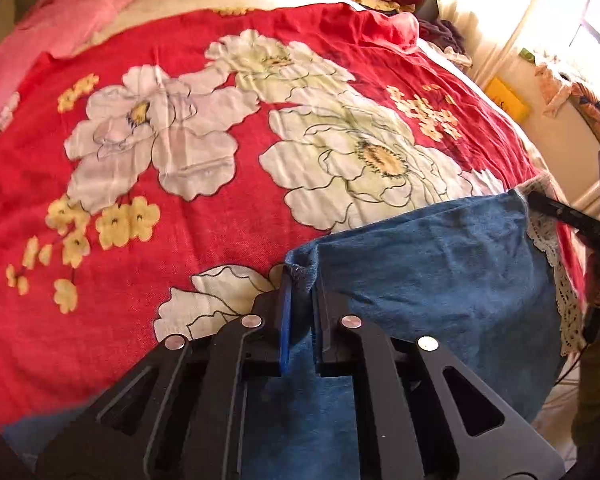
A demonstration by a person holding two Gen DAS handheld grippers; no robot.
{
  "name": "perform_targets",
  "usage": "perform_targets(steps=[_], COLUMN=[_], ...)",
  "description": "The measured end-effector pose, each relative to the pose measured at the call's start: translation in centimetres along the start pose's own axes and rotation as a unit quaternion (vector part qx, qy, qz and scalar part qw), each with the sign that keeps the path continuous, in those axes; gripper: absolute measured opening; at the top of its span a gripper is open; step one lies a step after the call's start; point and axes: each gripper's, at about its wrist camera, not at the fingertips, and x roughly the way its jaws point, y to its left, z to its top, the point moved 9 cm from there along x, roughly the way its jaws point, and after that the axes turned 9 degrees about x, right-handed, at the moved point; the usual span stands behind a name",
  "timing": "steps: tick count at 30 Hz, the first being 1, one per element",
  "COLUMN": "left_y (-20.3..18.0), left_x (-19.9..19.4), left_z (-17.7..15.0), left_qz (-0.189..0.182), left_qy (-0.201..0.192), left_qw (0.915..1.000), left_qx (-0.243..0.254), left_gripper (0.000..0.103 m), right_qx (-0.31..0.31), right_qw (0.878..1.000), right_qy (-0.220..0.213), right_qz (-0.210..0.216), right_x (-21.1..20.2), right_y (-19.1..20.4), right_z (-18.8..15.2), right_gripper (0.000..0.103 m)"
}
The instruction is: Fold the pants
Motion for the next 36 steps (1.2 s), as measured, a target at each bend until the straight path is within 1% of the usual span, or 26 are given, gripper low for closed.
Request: perform_targets(steps=[2, 3, 6, 7, 8, 9, 10, 12, 13, 14, 15, 16, 18, 19, 20, 21, 25, 27, 30, 32, 34, 35, 36], left_y=[-0.3, -0.2, 0.1, 0.3, 0.4, 0.5, 0.7, 1.0, 1.1, 1.1, 1.4, 1.5, 1.6, 1.7, 1.8, 1.8, 1.4, 1.1, 1.8, 2.8, 4.2, 5.0, 5.9], left_x=[-1.2, -1.4, -0.3, 0.4, 1.0, 1.7, 2.0, 1.8, 1.7, 1.4, 0.7, 0.0, -1.9, -2.8, -4.1, -4.8, -8.0, -9.3, -11.1, -11.6, -11.8, -11.8, -11.5], left_z=[1.1, 1.5, 1.9, 1.7, 1.4, 1.1, 1.0, 0.9, 0.9, 0.9, 0.9, 0.9, 0.7, 0.6, 0.3, 0.0, -2.2, -3.9, -7.3, -9.5, -10.8, -11.5, -12.5], left_qz=[0.028, 0.033, 0.038, 0.044, 0.044, 0.04, 0.04, 0.039, 0.038, 0.041, 0.046, 0.045, 0.041, 0.05, 0.062, 0.066, 0.067, 0.059, 0.071, 0.084, 0.099, 0.113, 0.126], left_qy=[-0.022, -0.026, -0.017, -0.01, -0.005, -0.002, -0.005, -0.012, -0.014, -0.015, -0.017, -0.02, -0.035, -0.041, -0.051, -0.057, -0.077, -0.082, -0.082, -0.071, -0.065, -0.056, -0.039], left_qw=[0.999, 0.9987, 0.9988, 0.9987, 0.9988, 0.9991, 0.9991, 0.9992, 0.9992, 0.999, 0.9988, 0.9988, 0.9985, 0.9979, 0.9968, 0.9962, 0.9947, 0.9947, 0.9934, 0.9924, 0.9904, 0.9886, 0.9867], left_qx=[0.025, 0.028, 0.025, 0.025, 0.022, 0.015, 0.011, 0.006, 0.005, 0.005, 0.001, -0.004, -0.011, -0.01, -0.007, -0.005, -0.014, -0.02, -0.036, -0.056, -0.072, -0.082, -0.096], left_gripper=[0.002, 0.002, 0.002, 0.002, 0.003, 0.004, 0.006, 0.007, 0.009, 0.015, 0.022, 0.023, 0.024, 0.025, 0.029, 0.033, 0.039, 0.044, 0.049, 0.051, 0.052, 0.054, 0.055], right_qx=[-0.026, -0.035, -0.039, -0.045, -0.052, -0.054, -0.052, -0.045, -0.044, -0.043, -0.04, -0.033, -0.005, 0.011, 0.021, 0.029, 0.043, 0.053, 0.063, 0.062, 0.061, 0.061, 0.06], right_qw=[0.999, 0.999, 0.999, 0.998, 0.996, 0.994, 0.994, 0.994, 0.994, 0.994, 0.994, 0.994, 0.996, 0.996, 0.996, 0.996, 0.996, 0.996, 0.997, 0.997, 0.997, 0.996, 0.996], right_qy=[-0.031, -0.039, -0.014, 0.001, 0.017, 0.034, 0.034, 0.028, 0.026, 0.021, 0.011, 0.002, -0.017, -0.029, -0.038, -0.045, -0.04, -0.029, -0.006, 0.008, 0.015, 0.015, 0.015], right_qz=[0.015, 0.01, -0.028, -0.045, -0.072, -0.091, -0.091, -0.092, -0.094, -0.099, -0.106, -0.105, -0.092, -0.082, -0.076, -0.071, -0.071, -0.071, -0.053, -0.049, -0.051, -0.058, -0.066], right_x=[-1.4, -1.6, 0.7, 1.8, 3.0, 4.0, 4.4, 4.3, 4.0, 3.5, 2.6, 1.7, -0.8, -2.4, -3.7, -5.1, -8.2, -9.0, -9.1, -8.5, -7.8, -7.4, -7.0], right_y=[0.8, 0.8, -0.5, -0.9, -1.6, -2.1, -2.4, -2.6, -2.7, -2.8, -2.8, -2.7, -2.7, -2.8, -2.8, -2.9, -3.2, -3.4, -2.9, -2.3, -2.2, -2.3, -2.4], right_z=[1.5, 2.1, 2.6, 2.1, 1.5, 0.9, 0.7, 0.7, 0.7, 0.9, 1.0, 1.1, 1.2, 0.9, 0.6, -0.1, -3.4, -5.5, -8.0, -9.1, -9.7, -9.8, -9.9], right_gripper=[0.016, 0.016, 0.016, 0.016, 0.017, 0.018, 0.019, 0.021, 0.025, 0.03, 0.037, 0.04, 0.041, 0.042, 0.042, 0.042, 0.043, 0.044, 0.044, 0.044, 0.044, 0.044, 0.044])
